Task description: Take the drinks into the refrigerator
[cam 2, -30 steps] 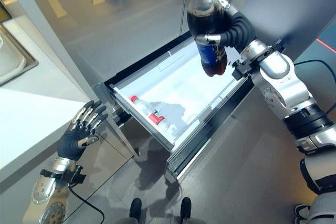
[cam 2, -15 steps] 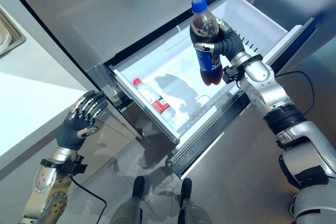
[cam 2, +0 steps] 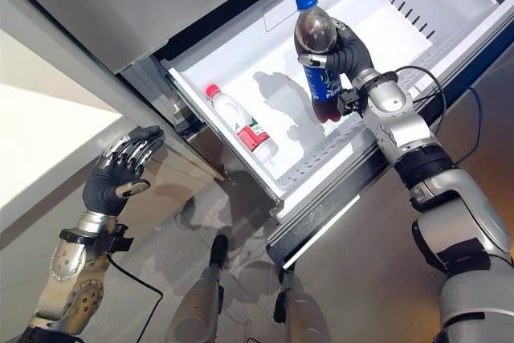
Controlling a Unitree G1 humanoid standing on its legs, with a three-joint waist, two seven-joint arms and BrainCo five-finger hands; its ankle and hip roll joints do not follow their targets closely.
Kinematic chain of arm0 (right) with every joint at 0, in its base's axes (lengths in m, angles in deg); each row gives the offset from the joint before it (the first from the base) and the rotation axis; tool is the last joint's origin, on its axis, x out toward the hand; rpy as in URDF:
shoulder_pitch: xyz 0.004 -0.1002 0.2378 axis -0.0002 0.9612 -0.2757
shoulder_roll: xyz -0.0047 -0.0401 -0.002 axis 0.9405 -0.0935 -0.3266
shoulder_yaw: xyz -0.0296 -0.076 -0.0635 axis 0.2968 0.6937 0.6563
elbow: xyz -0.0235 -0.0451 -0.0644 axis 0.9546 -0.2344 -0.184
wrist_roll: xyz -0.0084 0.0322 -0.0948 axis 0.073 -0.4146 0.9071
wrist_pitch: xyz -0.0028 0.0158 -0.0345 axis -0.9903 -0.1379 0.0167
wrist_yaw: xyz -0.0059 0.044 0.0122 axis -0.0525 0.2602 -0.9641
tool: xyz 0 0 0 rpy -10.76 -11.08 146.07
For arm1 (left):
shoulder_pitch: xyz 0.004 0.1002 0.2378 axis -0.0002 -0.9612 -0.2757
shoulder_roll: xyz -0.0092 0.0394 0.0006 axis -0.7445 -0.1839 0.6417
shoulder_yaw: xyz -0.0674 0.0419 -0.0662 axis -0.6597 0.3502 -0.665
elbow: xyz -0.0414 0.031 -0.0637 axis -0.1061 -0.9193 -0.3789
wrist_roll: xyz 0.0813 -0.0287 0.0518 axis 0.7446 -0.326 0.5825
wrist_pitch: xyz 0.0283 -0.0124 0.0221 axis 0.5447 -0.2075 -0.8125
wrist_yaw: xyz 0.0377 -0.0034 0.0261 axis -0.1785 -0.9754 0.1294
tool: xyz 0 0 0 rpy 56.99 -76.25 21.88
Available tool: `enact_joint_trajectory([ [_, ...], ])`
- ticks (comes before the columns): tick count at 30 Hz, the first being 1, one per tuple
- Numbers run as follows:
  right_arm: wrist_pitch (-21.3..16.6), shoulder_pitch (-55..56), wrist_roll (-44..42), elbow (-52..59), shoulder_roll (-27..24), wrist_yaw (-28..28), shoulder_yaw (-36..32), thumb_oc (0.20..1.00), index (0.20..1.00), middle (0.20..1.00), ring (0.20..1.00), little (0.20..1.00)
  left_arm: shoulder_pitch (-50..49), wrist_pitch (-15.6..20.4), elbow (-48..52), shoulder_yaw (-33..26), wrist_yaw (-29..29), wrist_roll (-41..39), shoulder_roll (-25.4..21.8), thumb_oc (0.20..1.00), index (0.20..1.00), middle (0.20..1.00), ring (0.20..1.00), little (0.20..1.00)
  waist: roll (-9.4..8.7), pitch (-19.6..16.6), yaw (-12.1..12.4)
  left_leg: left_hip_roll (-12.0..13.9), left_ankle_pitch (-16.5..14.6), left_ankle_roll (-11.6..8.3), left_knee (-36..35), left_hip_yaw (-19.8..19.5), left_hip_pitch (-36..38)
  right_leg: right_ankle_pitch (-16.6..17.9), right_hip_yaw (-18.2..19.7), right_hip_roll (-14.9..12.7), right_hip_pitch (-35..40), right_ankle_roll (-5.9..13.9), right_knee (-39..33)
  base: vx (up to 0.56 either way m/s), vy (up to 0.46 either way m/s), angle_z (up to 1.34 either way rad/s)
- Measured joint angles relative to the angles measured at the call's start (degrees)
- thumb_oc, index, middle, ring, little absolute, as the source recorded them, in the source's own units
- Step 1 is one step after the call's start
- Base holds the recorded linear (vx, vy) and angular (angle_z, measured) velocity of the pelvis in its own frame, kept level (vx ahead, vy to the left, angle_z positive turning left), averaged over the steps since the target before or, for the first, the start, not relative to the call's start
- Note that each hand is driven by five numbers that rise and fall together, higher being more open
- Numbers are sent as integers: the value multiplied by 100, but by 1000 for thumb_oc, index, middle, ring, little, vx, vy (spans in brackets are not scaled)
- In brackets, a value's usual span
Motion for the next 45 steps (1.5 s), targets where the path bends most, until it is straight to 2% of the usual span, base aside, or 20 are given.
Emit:
enact_joint_trajectory([
  [9,5,-270,421,-520,250,107,8,200,200,200,200,200,104,14,4,12,226,82,-54,1000,1000,1000,1000,1000,-24,40,155,10,12,-15,25,0,-187,30,-1,9,-175,-7,0,-9,-1,0],
  [16,46,-689,633,-1315,409,172,172,200,200,200,200,200,253,132,36,6,372,88,-163,1000,1000,1000,1000,1000,-247,152,159,14,24,-32,80,3,-324,74,-6,15,-304,-22,12,0,0,0],
  [25,364,-1050,1214,-1317,435,-123,939,200,200,200,200,200,371,137,178,1,511,305,-159,1000,1000,1000,1000,1000,-395,288,181,46,57,-69,133,-88,-553,129,-99,53,-457,-49,7,5,-9,3],
  [28,360,-1093,1340,-1300,443,-147,1085,200,200,200,200,200,391,137,186,-8,521,305,-163,1000,1000,1000,1000,1000,-456,317,195,43,60,-70,134,-112,-618,129,-116,51,-518,-49,7,5,-9,3],
  [39,366,-1186,1637,-1290,486,-298,1359,200,200,200,200,200,454,128,187,-11,568,309,-159,1000,1000,1000,1000,1000,-535,338,187,67,66,-82,161,-128,-701,136,-139,79,-573,-60,7,5,-6,0],
  [45,400,-1318,1804,-1340,627,-306,1369,200,200,200,200,200,501,116,188,-17,630,372,-156,1000,1000,1000,1000,1000,-728,307,188,108,93,-124,185,-137,-941,174,-154,124,-808,-110,6,5,-6,-1],
])
